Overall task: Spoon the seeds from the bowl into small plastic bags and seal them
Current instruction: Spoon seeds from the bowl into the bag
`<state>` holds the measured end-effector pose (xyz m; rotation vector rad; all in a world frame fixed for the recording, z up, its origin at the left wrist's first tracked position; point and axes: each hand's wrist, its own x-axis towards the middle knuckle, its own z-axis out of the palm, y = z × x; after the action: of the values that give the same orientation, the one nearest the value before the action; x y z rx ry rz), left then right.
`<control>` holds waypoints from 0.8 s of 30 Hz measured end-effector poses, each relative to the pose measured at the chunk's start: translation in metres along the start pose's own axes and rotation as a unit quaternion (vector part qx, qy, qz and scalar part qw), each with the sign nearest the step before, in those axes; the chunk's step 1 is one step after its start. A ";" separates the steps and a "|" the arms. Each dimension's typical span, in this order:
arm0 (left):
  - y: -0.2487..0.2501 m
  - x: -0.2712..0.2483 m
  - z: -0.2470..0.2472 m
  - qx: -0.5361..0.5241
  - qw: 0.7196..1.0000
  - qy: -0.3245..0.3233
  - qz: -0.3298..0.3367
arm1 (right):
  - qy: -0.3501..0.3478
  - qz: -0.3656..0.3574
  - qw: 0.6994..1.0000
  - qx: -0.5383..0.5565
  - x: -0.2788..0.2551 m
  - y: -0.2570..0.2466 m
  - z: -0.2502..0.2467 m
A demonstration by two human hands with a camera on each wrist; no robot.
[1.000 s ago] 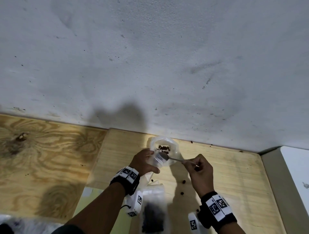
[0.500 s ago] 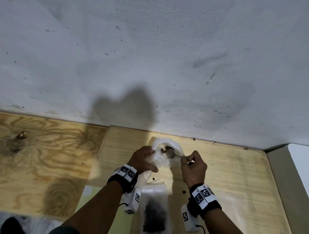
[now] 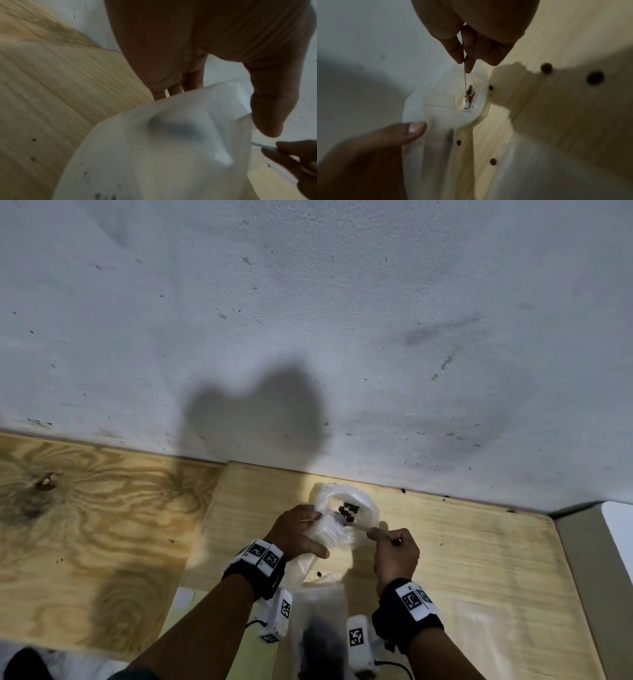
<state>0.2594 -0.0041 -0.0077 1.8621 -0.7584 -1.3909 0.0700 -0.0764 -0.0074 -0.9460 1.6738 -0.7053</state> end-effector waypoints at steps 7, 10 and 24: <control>0.001 0.000 -0.008 0.014 1.000 -0.001 -0.006 | -0.011 0.105 0.992 0.070 0.012 0.008 -0.009; 0.002 -0.002 -0.008 0.014 1.000 0.013 -0.010 | -0.009 0.089 0.992 0.084 0.016 0.007 -0.018; 0.006 -0.011 0.005 0.039 0.998 0.055 -0.004 | -0.056 -0.102 0.987 0.115 0.010 -0.031 -0.053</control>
<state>0.2514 0.0001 0.0025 1.9862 -0.7591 -1.2694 0.0258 -0.1010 0.0283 -0.9806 1.3768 -0.9427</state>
